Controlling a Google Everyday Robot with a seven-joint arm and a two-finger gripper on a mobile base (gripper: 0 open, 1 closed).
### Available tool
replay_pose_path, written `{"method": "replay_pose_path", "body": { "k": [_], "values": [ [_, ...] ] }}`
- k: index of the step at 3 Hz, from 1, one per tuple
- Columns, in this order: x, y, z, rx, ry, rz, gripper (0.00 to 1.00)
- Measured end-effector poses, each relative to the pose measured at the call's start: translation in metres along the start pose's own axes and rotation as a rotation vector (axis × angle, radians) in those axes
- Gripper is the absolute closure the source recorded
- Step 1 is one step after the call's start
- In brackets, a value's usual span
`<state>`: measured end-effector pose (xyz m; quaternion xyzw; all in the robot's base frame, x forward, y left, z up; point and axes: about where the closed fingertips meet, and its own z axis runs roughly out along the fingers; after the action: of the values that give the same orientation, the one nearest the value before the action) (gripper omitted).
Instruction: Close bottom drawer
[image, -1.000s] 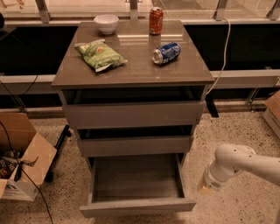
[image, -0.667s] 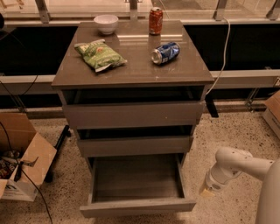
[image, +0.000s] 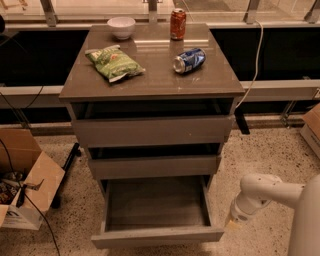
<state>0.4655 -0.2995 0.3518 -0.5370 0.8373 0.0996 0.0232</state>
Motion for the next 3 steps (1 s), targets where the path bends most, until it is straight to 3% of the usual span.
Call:
{"method": "replay_pose_path", "body": {
  "k": [1,3],
  "values": [
    [0.0,0.012,0.021,-0.005,0.015,-0.012,1.0],
    [-0.014,0.029,0.097,-0.147,-0.072,-0.017,1.0]
  ]
}}
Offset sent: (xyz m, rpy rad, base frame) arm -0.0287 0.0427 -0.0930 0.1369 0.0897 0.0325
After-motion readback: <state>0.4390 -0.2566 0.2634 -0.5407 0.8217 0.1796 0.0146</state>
